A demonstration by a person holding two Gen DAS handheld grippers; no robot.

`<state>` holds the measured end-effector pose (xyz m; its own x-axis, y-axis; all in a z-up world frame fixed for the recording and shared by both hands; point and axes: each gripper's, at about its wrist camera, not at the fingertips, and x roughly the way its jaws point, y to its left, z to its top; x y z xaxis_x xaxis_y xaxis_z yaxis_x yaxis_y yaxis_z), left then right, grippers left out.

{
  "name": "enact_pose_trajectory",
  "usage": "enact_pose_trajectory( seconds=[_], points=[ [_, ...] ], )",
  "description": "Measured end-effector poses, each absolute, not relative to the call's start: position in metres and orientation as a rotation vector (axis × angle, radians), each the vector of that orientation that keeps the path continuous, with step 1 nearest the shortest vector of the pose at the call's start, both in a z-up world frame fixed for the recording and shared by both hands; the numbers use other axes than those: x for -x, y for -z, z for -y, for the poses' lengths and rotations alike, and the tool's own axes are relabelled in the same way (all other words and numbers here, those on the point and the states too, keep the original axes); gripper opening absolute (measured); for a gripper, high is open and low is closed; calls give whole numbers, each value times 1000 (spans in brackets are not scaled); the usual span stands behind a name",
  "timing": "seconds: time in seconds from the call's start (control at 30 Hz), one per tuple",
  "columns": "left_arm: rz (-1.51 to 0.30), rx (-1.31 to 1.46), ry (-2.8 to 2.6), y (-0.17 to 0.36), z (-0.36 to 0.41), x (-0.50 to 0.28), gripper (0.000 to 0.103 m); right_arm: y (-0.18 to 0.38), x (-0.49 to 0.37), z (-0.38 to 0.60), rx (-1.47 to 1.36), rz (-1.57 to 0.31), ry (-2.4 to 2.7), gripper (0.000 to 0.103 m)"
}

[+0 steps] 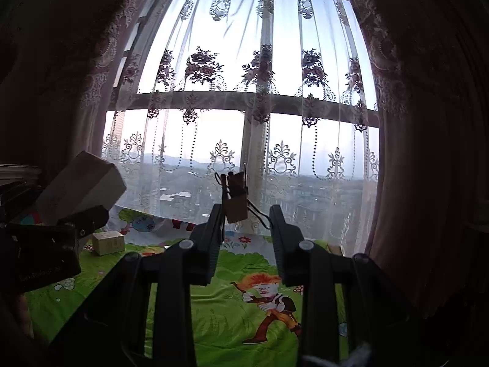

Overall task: Organize rigid objects
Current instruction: 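Carry the binder clip and pink-printed white box over the bin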

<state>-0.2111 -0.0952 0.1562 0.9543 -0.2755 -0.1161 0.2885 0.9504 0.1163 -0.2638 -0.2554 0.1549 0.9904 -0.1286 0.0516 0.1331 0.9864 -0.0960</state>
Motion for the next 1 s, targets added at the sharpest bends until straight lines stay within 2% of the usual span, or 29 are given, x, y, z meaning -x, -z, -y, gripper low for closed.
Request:
enact_pose_trajectory(
  seconds=[0.43,1.0],
  points=[
    [-130,-87,162,-152,23,239,67,-162,267,212,91,29,-73,35],
    [-130,-43,-166,-155,-95,301,67,-183,286,70,198,98,-555,35]
  ],
)
